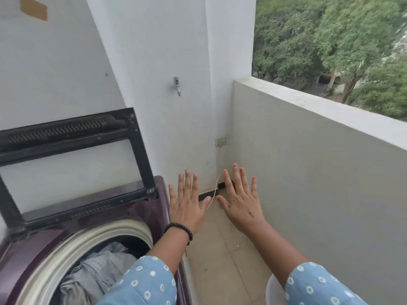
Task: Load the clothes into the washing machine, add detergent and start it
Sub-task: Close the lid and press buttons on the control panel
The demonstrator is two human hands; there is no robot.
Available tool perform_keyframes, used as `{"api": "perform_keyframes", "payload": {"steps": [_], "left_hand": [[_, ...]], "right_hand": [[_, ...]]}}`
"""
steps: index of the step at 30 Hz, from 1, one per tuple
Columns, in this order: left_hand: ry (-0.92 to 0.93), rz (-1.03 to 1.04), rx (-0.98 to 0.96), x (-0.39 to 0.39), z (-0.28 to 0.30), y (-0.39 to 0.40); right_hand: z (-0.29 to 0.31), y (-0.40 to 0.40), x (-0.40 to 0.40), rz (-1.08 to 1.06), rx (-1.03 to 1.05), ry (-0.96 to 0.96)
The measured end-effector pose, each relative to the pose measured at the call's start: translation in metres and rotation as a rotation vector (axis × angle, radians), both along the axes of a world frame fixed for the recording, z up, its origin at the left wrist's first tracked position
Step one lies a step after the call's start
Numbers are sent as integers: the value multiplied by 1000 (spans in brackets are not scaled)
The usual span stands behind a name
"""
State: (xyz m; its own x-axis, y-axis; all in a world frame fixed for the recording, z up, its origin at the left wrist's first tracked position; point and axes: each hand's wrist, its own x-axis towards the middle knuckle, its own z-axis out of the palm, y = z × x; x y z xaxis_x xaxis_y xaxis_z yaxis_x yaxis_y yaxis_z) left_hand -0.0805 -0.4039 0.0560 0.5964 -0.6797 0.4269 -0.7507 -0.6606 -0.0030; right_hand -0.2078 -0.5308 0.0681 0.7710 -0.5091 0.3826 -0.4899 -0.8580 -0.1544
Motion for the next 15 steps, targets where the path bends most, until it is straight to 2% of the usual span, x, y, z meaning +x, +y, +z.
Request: {"api": "perform_keyframes", "payload": {"steps": [15], "left_hand": [[57, 242, 28, 78, -19, 159]], "right_hand": [[-5, 135, 108, 262, 51, 153]]}}
